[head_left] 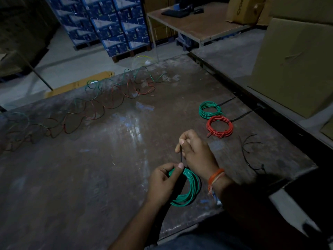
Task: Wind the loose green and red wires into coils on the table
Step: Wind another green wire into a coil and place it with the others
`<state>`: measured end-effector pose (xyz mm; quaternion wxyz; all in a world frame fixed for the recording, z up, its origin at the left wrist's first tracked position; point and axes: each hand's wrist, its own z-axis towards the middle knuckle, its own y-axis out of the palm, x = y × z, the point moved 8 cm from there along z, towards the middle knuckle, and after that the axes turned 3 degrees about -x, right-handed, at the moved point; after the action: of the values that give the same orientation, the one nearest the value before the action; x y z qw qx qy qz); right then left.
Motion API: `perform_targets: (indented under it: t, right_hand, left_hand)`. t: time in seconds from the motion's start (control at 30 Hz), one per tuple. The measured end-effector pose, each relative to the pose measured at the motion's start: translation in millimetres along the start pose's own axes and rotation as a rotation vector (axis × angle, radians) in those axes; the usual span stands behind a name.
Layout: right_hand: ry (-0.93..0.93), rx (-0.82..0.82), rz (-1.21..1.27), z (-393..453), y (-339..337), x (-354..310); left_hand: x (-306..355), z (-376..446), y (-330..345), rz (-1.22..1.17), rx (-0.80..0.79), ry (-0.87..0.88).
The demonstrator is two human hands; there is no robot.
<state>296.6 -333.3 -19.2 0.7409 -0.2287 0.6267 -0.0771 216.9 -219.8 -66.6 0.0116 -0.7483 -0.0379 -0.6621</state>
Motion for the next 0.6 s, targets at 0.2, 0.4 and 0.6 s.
perform_targets:
  t: [0.2,0.4,0.6]
  right_hand:
    - [-0.020,0.121,-0.023,-7.9,-10.2,-3.8]
    - [0.018,0.182,0.025,-10.9,-18.4,-3.7]
    - [0.053,0.173,0.036,-9.1,-16.9,-3.2]
  left_hand:
    - [15.8,2.9,7.2,0.419,0.009,0.251]
    - [18.6,2.3,10.5,0.510,0.003,0.331]
    - [17.5,3.4,8.2,0.481,0.001,0.329]
